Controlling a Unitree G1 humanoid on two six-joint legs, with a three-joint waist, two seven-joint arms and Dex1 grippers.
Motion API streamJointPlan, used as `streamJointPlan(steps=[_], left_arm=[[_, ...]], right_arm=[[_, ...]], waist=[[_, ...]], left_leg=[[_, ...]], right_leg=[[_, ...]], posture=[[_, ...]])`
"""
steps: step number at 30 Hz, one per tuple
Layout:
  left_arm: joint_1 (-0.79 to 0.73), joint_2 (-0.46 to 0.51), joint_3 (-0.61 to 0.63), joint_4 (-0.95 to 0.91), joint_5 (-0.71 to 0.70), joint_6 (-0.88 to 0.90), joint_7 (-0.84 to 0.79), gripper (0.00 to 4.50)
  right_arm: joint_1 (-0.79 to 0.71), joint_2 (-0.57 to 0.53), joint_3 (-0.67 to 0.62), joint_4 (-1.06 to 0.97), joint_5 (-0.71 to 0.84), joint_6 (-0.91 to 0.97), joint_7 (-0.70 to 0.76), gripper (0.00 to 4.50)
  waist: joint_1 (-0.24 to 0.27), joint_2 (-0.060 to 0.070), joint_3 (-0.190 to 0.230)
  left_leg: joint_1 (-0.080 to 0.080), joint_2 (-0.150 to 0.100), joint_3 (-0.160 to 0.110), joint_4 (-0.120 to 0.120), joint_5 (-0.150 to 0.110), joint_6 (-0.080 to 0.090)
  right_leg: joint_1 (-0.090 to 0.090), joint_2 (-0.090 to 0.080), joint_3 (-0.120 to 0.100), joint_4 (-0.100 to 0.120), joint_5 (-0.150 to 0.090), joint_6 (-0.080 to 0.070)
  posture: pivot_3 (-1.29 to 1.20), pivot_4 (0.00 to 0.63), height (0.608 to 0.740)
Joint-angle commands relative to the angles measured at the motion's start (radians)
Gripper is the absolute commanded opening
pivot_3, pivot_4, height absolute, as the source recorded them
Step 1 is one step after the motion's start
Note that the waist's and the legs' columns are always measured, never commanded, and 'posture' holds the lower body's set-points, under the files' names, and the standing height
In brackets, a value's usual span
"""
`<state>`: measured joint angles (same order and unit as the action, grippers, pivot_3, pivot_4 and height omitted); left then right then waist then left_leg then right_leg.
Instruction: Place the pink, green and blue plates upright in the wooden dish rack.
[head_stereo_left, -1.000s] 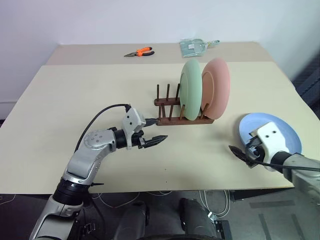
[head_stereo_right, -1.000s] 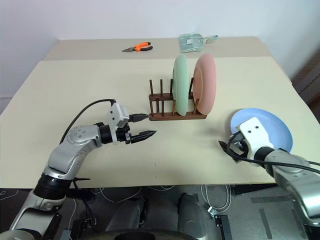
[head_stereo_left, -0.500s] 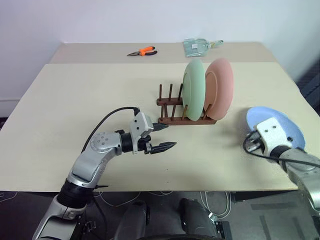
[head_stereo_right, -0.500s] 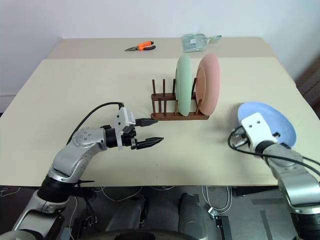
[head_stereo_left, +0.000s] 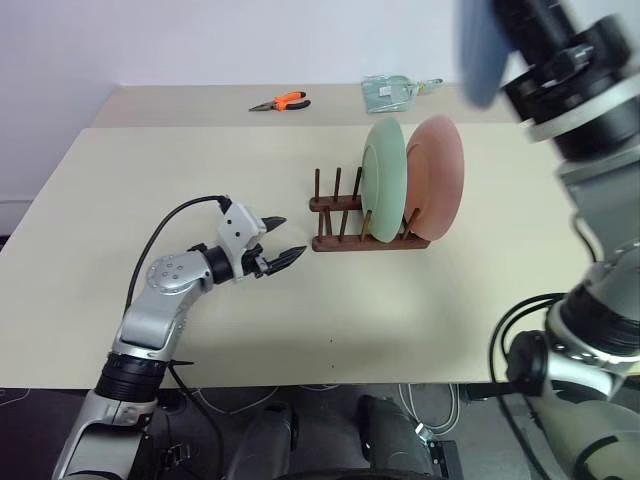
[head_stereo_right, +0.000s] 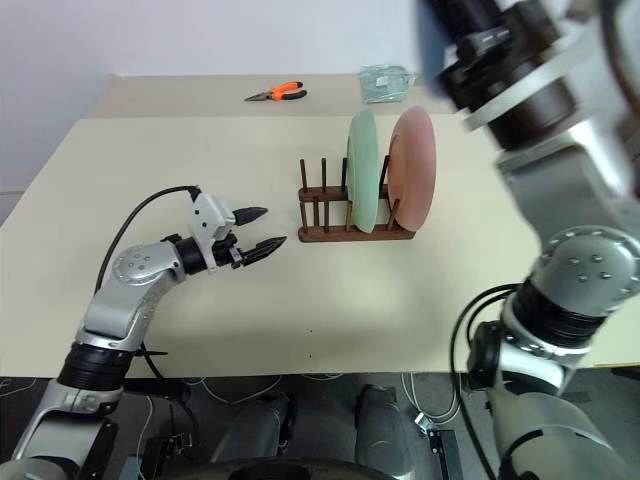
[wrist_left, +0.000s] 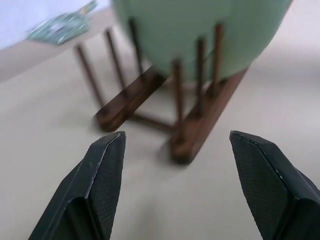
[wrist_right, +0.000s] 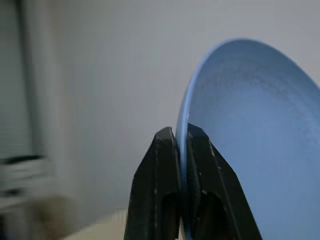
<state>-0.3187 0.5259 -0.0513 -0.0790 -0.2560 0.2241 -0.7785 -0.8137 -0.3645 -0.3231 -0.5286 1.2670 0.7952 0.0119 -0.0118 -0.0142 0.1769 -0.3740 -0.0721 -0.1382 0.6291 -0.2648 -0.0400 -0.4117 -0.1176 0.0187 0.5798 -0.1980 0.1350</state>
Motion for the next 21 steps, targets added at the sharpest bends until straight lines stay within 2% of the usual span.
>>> streamJointPlan(steps=[1, 4, 6, 21], left_arm=[[0.023, 0.03, 0.067, -0.018, -0.018, -0.027, -0.006, 3.42], [0.052, 0.054, 0.101, -0.026, -0.026, -0.024, -0.008, 3.42], [0.065, 0.06, 0.112, -0.04, -0.032, -0.018, -0.007, 3.42], [0.072, 0.045, 0.098, -0.134, -0.05, 0.067, 0.031, 3.42]], right_arm=[[-0.039, 0.094, 0.07, 0.001, 0.153, -0.029, -0.131, 0.04], [-0.029, 0.206, 0.14, 0.054, 0.217, -0.052, -0.253, 0.04], [-0.01, 0.24, 0.167, 0.085, 0.22, -0.056, -0.306, 0.04], [0.065, 0.318, 0.224, 0.229, 0.115, -0.086, -0.388, 0.04]], waist=[[0.001, 0.0, 0.0], [-0.004, 0.001, 0.0], [-0.003, 0.001, 0.0], [-0.008, 0.001, 0.0]], left_leg=[[0.0, 0.0, 0.0, 0.0, 0.0, 0.0], [0.001, 0.0, 0.0, 0.0, 0.0, 0.0], [0.001, 0.0, 0.0, 0.0, 0.0, 0.0], [0.0, 0.0, 0.003, -0.001, 0.0, -0.001]], right_leg=[[0.0, 0.0, 0.0, 0.0, 0.0, 0.0], [-0.002, 0.001, 0.0, 0.002, 0.0, 0.0], [-0.002, 0.001, 0.0, 0.003, 0.0, 0.0], [-0.003, 0.003, 0.0, 0.004, 0.0, 0.0]], posture=[[0.0, 0.15, 0.74], [0.0, 0.15, 0.74], [0.0, 0.15, 0.74], [0.0, 0.15, 0.74]])
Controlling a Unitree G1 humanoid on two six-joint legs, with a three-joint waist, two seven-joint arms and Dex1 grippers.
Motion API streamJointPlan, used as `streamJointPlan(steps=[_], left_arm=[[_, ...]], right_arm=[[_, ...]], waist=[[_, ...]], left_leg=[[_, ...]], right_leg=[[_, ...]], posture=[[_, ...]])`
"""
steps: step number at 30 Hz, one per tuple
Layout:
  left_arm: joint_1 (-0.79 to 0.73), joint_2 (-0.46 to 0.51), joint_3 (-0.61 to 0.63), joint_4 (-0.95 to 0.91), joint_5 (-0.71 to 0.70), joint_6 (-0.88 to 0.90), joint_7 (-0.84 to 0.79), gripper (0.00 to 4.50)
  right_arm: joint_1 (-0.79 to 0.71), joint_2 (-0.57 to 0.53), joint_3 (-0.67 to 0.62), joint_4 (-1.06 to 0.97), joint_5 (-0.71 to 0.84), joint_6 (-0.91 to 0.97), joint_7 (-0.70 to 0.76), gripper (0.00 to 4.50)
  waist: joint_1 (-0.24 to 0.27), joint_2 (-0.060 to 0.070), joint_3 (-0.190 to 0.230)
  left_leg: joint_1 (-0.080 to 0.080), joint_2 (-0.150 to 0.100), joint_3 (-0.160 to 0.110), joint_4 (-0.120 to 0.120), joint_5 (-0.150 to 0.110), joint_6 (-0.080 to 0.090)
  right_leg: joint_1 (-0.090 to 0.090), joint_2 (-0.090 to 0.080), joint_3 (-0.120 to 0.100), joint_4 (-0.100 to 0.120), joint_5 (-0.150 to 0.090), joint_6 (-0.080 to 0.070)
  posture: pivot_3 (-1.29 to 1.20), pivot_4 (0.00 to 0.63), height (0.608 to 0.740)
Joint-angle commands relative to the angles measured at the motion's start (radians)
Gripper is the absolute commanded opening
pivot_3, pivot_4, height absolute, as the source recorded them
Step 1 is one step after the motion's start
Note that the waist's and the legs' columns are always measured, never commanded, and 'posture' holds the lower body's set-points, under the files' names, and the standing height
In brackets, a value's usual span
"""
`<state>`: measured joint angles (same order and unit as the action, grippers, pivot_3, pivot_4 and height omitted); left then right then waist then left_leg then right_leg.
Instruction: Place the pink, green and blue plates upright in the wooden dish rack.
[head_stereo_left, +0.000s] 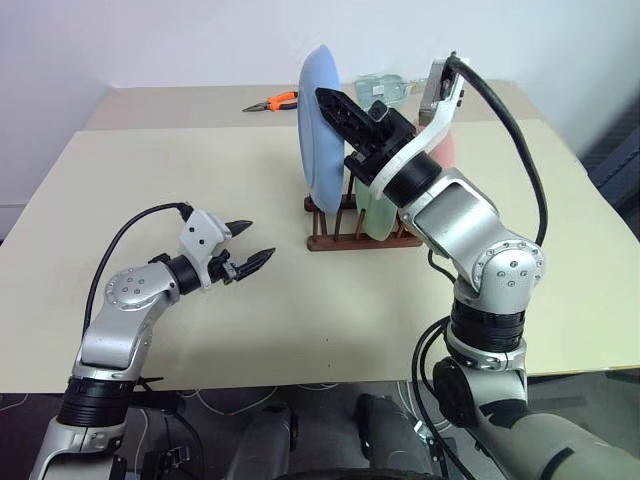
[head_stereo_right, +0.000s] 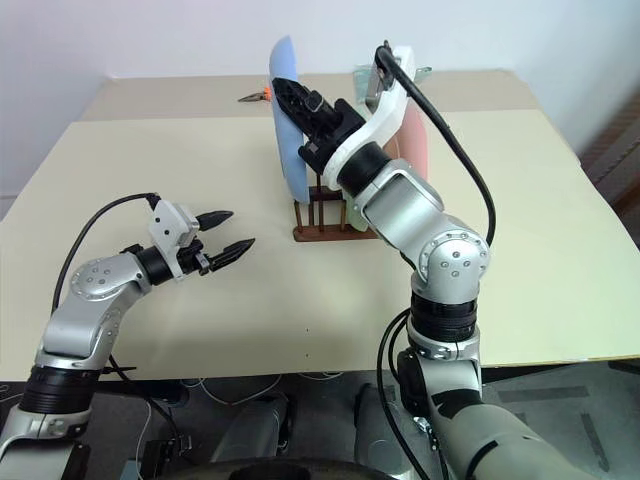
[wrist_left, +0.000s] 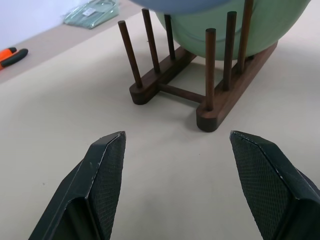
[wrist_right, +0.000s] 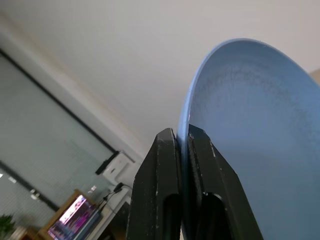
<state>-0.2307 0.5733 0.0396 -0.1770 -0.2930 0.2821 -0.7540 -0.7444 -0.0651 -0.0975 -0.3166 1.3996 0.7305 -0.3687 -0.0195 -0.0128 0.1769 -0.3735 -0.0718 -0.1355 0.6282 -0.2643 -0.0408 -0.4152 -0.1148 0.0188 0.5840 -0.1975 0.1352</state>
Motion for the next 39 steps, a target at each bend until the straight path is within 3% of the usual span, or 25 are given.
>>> streamJointPlan(steps=[1, 3, 6, 10, 11, 14, 18, 21, 23, 25, 28, 32, 39], left_arm=[[-0.018, -0.003, 0.005, -0.037, -0.014, 0.013, 0.005, 3.42], [-0.022, -0.006, 0.001, -0.042, -0.014, 0.021, 0.004, 3.42], [-0.023, -0.012, -0.007, -0.057, -0.014, 0.033, 0.008, 3.42], [-0.016, -0.019, -0.012, -0.082, -0.015, 0.048, 0.015, 3.42], [-0.011, -0.021, -0.014, -0.091, -0.016, 0.052, 0.017, 3.42], [-0.003, -0.029, -0.021, -0.112, -0.014, 0.063, 0.027, 3.42], [0.008, -0.027, -0.019, -0.098, -0.006, 0.052, 0.023, 3.42], [0.013, -0.015, -0.013, -0.045, 0.017, 0.013, 0.013, 3.42], [0.01, -0.012, -0.004, 0.003, 0.029, -0.02, 0.014, 3.42], [0.007, -0.011, 0.005, 0.055, 0.044, -0.058, 0.02, 3.42], [0.008, -0.009, 0.011, 0.114, 0.063, -0.113, 0.022, 3.42], [0.012, -0.008, 0.017, 0.177, 0.088, -0.168, 0.035, 3.42], [0.063, -0.019, 0.049, 0.154, 0.078, -0.166, 0.08, 3.42]], right_arm=[[-0.007, 0.025, -0.005, 0.037, -0.026, -0.024, -0.008, 0.04], [-0.018, 0.031, -0.013, 0.086, -0.06, -0.032, -0.001, 0.04], [-0.034, 0.029, -0.022, 0.156, -0.119, -0.043, 0.014, 0.99], [-0.056, -0.03, 0.011, 0.131, -0.247, -0.04, 0.093, 3.04], [-0.066, -0.078, 0.038, 0.092, -0.308, -0.041, 0.142, 3.31], [-0.079, -0.253, 0.075, -0.048, -0.439, -0.062, 0.328, 3.31], [-0.002, -0.5, -0.041, -0.21, -0.435, -0.059, 0.554, 3.31], [0.211, -0.709, -0.253, -0.226, -0.454, -0.03, 0.68, 3.31], [0.387, -0.787, -0.376, -0.194, -0.506, -0.029, 0.747, 3.31], [0.585, -0.816, -0.434, -0.15, -0.598, -0.067, 0.811, 3.31], [0.789, -0.815, -0.393, -0.084, -0.755, -0.174, 0.891, 3.31], [0.812, -0.76, -0.3, 0.044, -0.885, -0.306, 0.923, 3.31], [0.693, -0.676, -0.198, 0.219, -1.002, -0.438, 0.945, 3.31]], waist=[[0.0, 0.0, 0.0], [0.0, 0.0, 0.0], [0.0, 0.0, 0.0], [0.0, 0.0, 0.0], [0.0, 0.001, 0.0], [0.005, 0.001, 0.0], [0.009, -0.001, 0.0], [0.013, -0.003, -0.001], [0.022, -0.004, -0.001], [0.03, -0.004, -0.001], [0.028, -0.003, -0.001], [0.011, 0.0, 0.0], [0.01, 0.0, 0.0]], left_leg=[[0.0, 0.0, 0.0, 0.0, 0.0, 0.0], [0.0, 0.0, 0.0, 0.0, 0.0, 0.0], [0.0, 0.0, 0.001, 0.0, 0.0, 0.0], [0.0, 0.0, 0.001, 0.0, 0.0, 0.0], [0.0, 0.0, 0.001, 0.0, 0.0, 0.0], [-0.001, 0.0, 0.001, 0.001, 0.0, 0.0], [-0.001, 0.0, 0.001, 0.0, 0.0, 0.0], [-0.001, 0.0, 0.0, 0.001, 0.0, 0.0], [-0.001, 0.0, 0.001, 0.002, -0.001, 0.001], [0.0, 0.0, 0.002, 0.002, -0.001, 0.001], [0.001, 0.0, 0.004, 0.002, -0.001, 0.001], [0.001, 0.001, 0.008, 0.003, -0.001, 0.001], [0.001, 0.0, 0.006, 0.003, -0.001, 0.001]], right_leg=[[0.0, 0.0, 0.0, 0.0, 0.0, 0.0], [0.0, 0.0, 0.0, 0.0, 0.0, 0.0], [0.0, 0.0, 0.0, 0.0, 0.0, 0.0], [0.0, 0.0, 0.0, 0.0, 0.0, 0.0], [0.0, 0.0, 0.0, 0.0, 0.0, 0.0], [0.0, 0.0, 0.0, -0.001, 0.0, 0.0], [0.001, 0.0, 0.0, -0.002, 0.0, 0.001], [0.004, -0.001, -0.002, -0.005, -0.001, 0.001], [0.006, -0.003, -0.001, -0.006, -0.005, 0.001], [0.006, -0.003, -0.001, -0.007, -0.005, 0.001], [0.006, -0.003, 0.0, -0.006, -0.005, 0.001], [0.004, -0.003, 0.003, -0.005, -0.004, 0.001], [0.004, -0.003, 0.003, -0.005, -0.004, 0.001]], posture=[[0.0, 0.15, 0.74], [0.0, 0.15, 0.74], [0.0, 0.15, 0.74], [0.0, 0.15, 0.74], [0.0, 0.15, 0.74], [0.0, 0.15, 0.74], [0.0, 0.15, 0.74], [0.0, 0.15, 0.74], [0.0, 0.15, 0.74], [0.0, 0.15, 0.74], [0.0, 0.15, 0.74], [0.0, 0.15, 0.74], [0.0, 0.15, 0.74]])
